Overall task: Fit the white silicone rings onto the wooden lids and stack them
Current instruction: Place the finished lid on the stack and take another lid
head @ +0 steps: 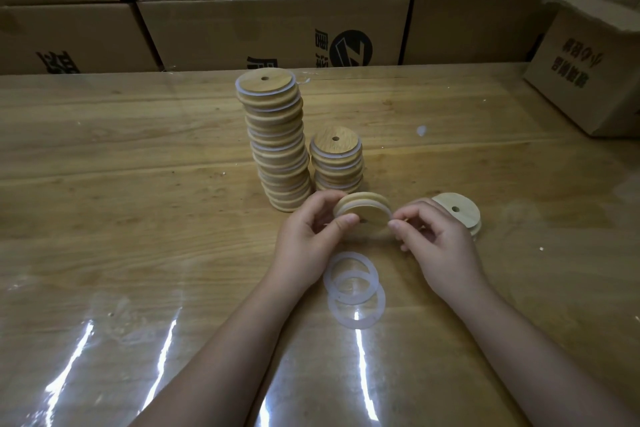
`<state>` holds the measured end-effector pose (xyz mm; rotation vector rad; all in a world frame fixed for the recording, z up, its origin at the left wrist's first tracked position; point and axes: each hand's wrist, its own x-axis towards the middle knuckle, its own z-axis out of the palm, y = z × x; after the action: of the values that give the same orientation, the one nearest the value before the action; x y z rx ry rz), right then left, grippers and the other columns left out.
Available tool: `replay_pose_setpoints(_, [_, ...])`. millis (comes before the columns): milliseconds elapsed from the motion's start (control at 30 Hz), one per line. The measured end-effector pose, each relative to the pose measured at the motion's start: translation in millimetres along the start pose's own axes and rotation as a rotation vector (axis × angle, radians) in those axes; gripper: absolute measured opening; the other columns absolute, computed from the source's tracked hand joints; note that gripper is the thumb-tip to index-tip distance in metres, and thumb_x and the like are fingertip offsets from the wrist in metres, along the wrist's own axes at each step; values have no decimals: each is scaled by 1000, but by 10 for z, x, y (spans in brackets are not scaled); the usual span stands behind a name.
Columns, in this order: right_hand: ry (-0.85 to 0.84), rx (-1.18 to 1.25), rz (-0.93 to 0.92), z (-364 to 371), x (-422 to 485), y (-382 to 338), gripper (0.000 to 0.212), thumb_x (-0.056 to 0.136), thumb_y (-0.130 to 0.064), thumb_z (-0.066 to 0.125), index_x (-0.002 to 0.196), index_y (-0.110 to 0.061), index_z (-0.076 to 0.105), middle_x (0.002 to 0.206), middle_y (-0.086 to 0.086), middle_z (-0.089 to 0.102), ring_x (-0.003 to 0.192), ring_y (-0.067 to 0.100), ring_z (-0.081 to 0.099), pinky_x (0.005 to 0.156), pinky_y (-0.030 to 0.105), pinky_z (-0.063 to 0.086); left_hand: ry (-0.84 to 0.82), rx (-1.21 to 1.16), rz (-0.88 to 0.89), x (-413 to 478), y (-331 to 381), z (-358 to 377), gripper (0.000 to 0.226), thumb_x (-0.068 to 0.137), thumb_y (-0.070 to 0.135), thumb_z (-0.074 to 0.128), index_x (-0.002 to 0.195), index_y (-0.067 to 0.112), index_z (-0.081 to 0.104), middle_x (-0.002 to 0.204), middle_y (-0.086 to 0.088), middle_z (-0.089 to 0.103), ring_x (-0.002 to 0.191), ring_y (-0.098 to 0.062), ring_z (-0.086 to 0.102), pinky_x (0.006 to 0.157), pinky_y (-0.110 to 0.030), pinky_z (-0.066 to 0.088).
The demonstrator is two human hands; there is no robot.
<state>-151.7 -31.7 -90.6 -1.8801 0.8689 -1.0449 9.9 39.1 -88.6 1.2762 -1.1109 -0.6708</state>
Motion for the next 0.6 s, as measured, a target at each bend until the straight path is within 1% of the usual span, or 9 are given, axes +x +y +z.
replay_pose_setpoints(67, [13, -16, -14, -1, 0, 24, 14, 82, -5, 66, 77, -17, 65, 80, -6, 60, 73, 15, 56, 65, 48, 51, 15, 70, 34, -12, 20, 6, 22, 78, 19, 66, 99, 15, 63, 92, -10, 69, 85, -28, 64, 79, -44, 50])
replay_pose_setpoints(133, [26, -17, -22, -7, -1, 41, 15, 82, -5, 66, 77, -20, 65, 80, -8, 60, 74, 15, 56, 65, 49, 50, 23, 147, 71, -21, 36, 14, 20, 78, 21, 66, 97, 25, 62, 88, 1, 68, 82, -22, 64, 76, -38, 51])
replay_pose_setpoints(200, [35, -22, -37, -14, -1, 49, 18, 82, -5, 66, 76, -22, 65, 80, -9, 60, 73, 15, 56, 64, 48, 50, 27, 205, 102, -28, 33, 13, 21, 78, 20, 67, 97, 26, 62, 87, 10, 65, 78, -12, 62, 73, -29, 50])
replay_pose_setpoints(300, [41, -38, -63, -18, -2, 46, 21, 81, -5, 67, 76, -25, 64, 80, -11, 59, 71, 15, 55, 62, 46, 50, 37, 236, 115, -33, 19, 8, 23, 80, 14, 69, 102, 19, 63, 89, 11, 64, 81, -12, 62, 75, -28, 51])
replay_pose_setpoints(367, [50, -49, -93, -18, -8, 31, 20, 81, -6, 67, 76, -25, 64, 81, -11, 59, 69, 14, 55, 61, 42, 49, 36, 230, 114, -34, 26, 8, 23, 80, 15, 68, 100, 22, 62, 90, 12, 65, 82, -12, 63, 75, -27, 51])
replay_pose_setpoints(433, [68, -46, -134, -17, -15, 3, 13, 81, -11, 66, 77, -22, 65, 81, -11, 59, 70, 13, 55, 61, 34, 47, 16, 168, 74, -28, 33, 8, 21, 83, 12, 68, 101, 20, 62, 91, 5, 68, 84, -14, 64, 78, -30, 51])
replay_pose_setpoints(500, [71, -45, -171, -8, -21, -22, 5, 81, -16, 64, 79, -20, 65, 83, -12, 58, 74, 10, 55, 64, 26, 45, -16, 11, -38, -13, 37, -1, 20, 85, 5, 64, 104, 11, 62, 97, -6, 70, 90, -15, 66, 82, -36, 53])
replay_pose_setpoints(533, [60, -36, -171, 1, -23, -26, 4, 82, -17, 63, 80, -20, 65, 84, -12, 57, 77, 10, 56, 65, 25, 46, -24, -62, -95, -2, 35, -11, 20, 85, 5, 63, 105, 9, 62, 98, -9, 70, 91, -16, 66, 83, -38, 54])
replay_pose_setpoints(600, [13, 26, -101, 21, -33, -25, 5, 85, -16, 64, 85, -21, 63, 87, -11, 58, 78, 12, 58, 65, 33, 51, -16, -162, -165, 16, 37, -24, 25, 81, 11, 65, 105, 8, 62, 94, -11, 72, 85, -17, 68, 75, -35, 56])
